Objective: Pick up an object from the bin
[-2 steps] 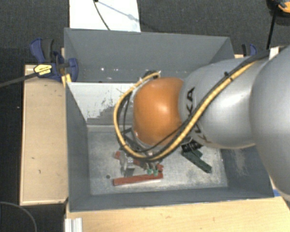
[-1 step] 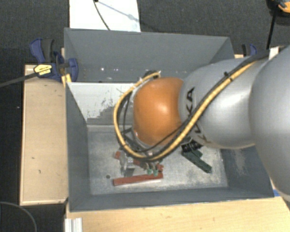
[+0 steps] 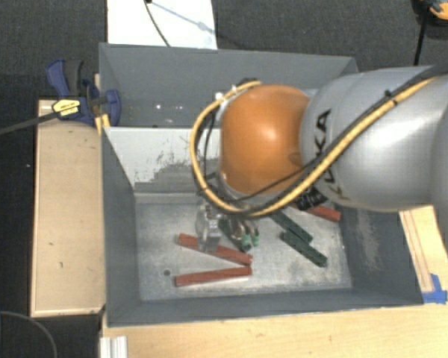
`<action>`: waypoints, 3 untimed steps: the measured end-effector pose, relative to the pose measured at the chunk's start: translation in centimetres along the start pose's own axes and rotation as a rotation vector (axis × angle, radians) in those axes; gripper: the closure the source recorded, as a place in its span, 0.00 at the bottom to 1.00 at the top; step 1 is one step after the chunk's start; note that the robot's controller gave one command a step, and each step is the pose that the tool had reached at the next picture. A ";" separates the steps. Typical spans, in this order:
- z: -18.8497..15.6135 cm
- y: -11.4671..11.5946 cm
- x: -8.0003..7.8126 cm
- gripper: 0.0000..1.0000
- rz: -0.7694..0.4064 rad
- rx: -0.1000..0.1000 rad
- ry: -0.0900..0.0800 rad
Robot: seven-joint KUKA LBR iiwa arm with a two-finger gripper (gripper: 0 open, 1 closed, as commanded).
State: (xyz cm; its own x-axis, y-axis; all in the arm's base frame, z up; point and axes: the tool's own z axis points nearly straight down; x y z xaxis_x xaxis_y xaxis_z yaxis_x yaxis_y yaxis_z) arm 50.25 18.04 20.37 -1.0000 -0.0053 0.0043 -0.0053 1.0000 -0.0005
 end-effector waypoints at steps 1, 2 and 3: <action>-3.8 1.3 -0.6 1.00 -0.010 -0.003 -0.011; 2.7 -1.4 -2.2 1.00 0.010 -0.003 -0.011; 3.3 0.7 -1.2 1.00 -0.014 0.002 0.001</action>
Offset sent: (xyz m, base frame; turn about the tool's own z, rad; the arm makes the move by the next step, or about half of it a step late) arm 0.0238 -0.0200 -0.0379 0.0146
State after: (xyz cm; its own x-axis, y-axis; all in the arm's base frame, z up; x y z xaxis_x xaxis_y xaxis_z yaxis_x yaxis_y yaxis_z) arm 51.48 18.77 17.06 -0.9998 -0.0195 0.0054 -0.0195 0.9998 -0.0024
